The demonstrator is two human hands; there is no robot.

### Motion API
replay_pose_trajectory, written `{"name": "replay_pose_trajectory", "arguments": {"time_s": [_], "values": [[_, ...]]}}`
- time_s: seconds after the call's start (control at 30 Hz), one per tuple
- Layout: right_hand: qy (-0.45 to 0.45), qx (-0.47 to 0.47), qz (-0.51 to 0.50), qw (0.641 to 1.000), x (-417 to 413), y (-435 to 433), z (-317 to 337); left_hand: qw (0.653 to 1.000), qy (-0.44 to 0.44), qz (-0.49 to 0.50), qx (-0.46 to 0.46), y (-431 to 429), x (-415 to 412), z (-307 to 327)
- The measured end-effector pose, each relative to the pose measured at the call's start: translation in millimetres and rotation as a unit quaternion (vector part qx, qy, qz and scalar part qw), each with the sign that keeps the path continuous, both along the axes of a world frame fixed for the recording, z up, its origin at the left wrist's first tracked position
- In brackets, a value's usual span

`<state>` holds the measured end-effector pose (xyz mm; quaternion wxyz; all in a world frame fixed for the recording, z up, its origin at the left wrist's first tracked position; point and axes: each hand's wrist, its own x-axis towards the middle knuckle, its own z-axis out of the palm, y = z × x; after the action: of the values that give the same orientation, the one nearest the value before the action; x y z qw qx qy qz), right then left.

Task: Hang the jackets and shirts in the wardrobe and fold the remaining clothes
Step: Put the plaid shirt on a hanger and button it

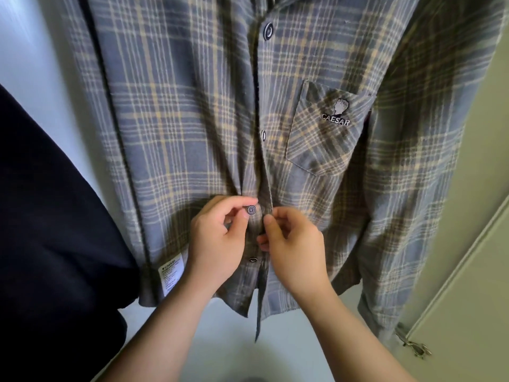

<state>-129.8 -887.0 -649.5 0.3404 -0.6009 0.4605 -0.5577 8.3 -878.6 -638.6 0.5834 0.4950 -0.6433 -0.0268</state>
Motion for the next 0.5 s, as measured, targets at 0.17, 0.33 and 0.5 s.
{"name": "replay_pose_trajectory", "arguments": {"time_s": [0.17,0.33,0.5], "values": [[0.027,-0.011,-0.022,0.999,3,-15,1,0.999,-0.036,-0.007,-0.027,-10,8,3],[0.035,-0.017,-0.042,0.998,11,-29,0,0.997,-0.056,0.038,-0.039,-28,16,4],[0.044,-0.044,-0.056,0.997,17,-39,-4,0.998,-0.055,0.025,-0.026,-39,12,1]]}}
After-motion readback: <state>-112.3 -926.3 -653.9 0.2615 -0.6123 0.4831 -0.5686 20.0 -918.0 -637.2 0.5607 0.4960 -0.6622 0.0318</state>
